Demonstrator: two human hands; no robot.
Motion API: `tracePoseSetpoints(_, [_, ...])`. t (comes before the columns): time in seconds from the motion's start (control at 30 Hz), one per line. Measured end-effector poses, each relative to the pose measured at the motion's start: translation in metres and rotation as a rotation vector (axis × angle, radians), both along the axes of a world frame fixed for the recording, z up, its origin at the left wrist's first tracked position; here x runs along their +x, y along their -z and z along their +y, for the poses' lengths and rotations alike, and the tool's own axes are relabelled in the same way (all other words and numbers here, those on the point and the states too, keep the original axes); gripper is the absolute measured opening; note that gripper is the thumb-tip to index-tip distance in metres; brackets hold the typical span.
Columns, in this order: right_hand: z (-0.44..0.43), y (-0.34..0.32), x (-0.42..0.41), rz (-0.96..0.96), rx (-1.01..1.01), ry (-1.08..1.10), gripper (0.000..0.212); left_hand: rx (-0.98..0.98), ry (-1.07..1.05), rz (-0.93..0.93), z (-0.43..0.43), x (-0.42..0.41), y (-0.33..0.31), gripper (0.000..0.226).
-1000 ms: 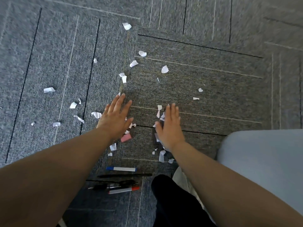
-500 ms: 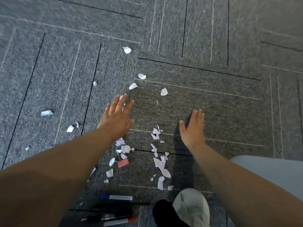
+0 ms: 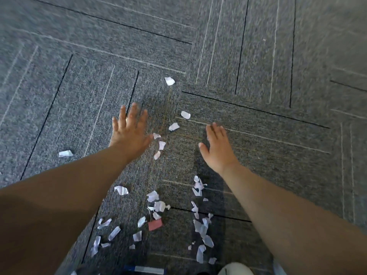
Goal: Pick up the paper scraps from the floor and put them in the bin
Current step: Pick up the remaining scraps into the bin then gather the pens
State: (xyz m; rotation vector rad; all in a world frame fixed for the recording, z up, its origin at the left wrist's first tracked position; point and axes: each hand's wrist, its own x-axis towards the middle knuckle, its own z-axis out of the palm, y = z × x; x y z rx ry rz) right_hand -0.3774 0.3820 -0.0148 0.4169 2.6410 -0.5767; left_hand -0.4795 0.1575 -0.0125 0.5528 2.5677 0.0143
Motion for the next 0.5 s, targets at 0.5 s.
tracePoseSetpoints(0.5, [-0.029, -0.002, -0.162, 0.115, 0.029, -0.275, 0.066, 0.175, 0.136, -0.150, -0.039, 0.033, -0.002, 0.052])
